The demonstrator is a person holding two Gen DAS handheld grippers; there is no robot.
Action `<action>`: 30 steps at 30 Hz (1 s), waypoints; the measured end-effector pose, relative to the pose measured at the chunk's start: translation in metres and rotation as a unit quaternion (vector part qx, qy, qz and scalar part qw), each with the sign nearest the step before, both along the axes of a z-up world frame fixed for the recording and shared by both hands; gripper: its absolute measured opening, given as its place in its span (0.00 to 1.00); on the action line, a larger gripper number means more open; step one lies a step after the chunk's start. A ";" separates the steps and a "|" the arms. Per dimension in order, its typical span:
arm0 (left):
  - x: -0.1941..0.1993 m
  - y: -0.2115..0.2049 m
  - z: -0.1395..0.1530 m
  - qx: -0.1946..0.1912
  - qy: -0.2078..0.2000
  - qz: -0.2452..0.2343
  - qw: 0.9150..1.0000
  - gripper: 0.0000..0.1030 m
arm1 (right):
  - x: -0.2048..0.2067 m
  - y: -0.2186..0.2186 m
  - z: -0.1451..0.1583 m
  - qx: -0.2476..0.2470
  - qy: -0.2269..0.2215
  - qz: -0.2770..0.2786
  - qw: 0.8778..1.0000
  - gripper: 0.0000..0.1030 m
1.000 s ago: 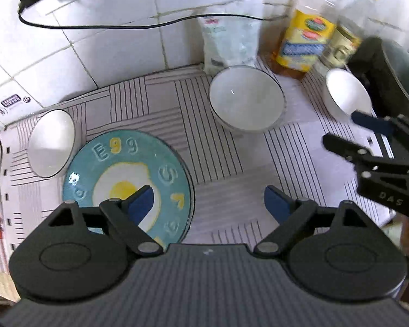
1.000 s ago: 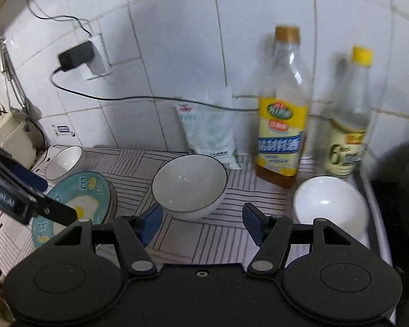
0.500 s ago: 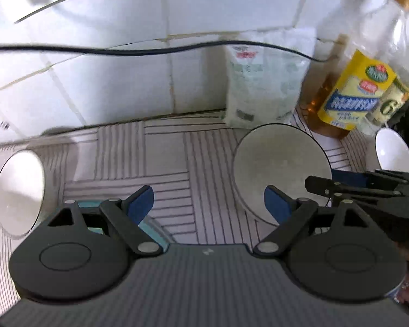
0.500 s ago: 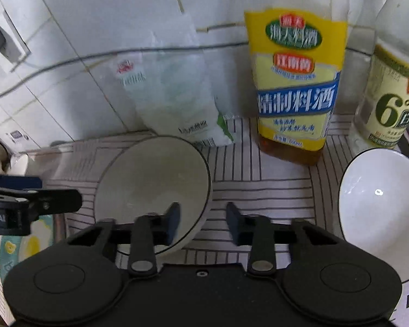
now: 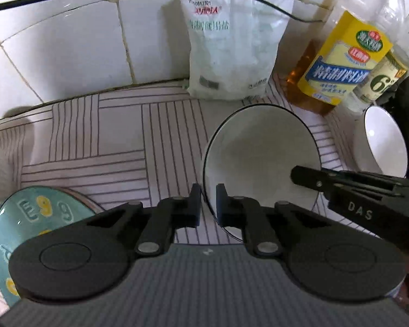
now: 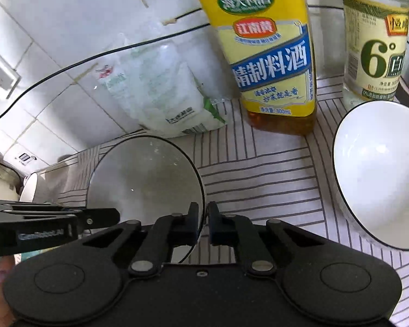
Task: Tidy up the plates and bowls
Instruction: 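Grip the white bowl rim with both grippers and lift it, then set the white bowl down beside the plate stack, open both grippers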
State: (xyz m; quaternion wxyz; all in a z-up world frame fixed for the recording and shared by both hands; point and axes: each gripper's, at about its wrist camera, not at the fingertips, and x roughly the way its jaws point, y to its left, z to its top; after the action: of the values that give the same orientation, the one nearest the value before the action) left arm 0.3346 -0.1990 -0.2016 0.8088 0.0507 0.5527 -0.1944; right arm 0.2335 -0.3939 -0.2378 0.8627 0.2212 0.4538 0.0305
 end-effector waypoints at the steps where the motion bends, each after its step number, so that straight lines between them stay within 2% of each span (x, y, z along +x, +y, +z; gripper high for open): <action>1: -0.003 0.000 -0.001 0.006 0.005 0.001 1.000 0.10 | -0.002 0.001 0.002 0.001 0.000 0.002 1.000 0.10; 5: -0.018 0.007 0.000 -0.005 0.030 0.010 0.999 0.10 | -0.016 0.005 0.012 -0.015 -0.016 0.016 1.000 0.10; 8: -0.033 0.010 0.004 -0.003 0.036 0.011 0.999 0.10 | -0.030 0.010 0.019 -0.021 -0.014 0.031 0.999 0.11; 12: -0.055 0.012 0.006 0.005 0.067 -0.002 0.998 0.10 | -0.051 0.015 0.030 -0.027 -0.016 0.046 0.998 0.11; 15: -0.074 0.014 0.013 -0.003 0.084 0.003 0.996 0.10 | -0.065 0.023 0.039 -0.047 -0.015 0.067 0.997 0.11; 24: -0.112 0.019 0.022 -0.004 0.096 0.014 0.995 0.10 | -0.103 0.041 0.049 -0.088 -0.016 0.112 0.990 0.11; 30: -0.121 0.018 0.014 -0.002 0.095 0.032 0.995 0.10 | -0.111 0.040 0.043 -0.084 -0.018 0.108 0.990 0.11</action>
State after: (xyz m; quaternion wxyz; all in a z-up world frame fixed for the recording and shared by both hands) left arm 0.2139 -0.1814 -0.1875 0.7582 0.0129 0.6283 -0.1737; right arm 0.1229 -0.3543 -0.1947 0.8780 0.0975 0.4600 0.0893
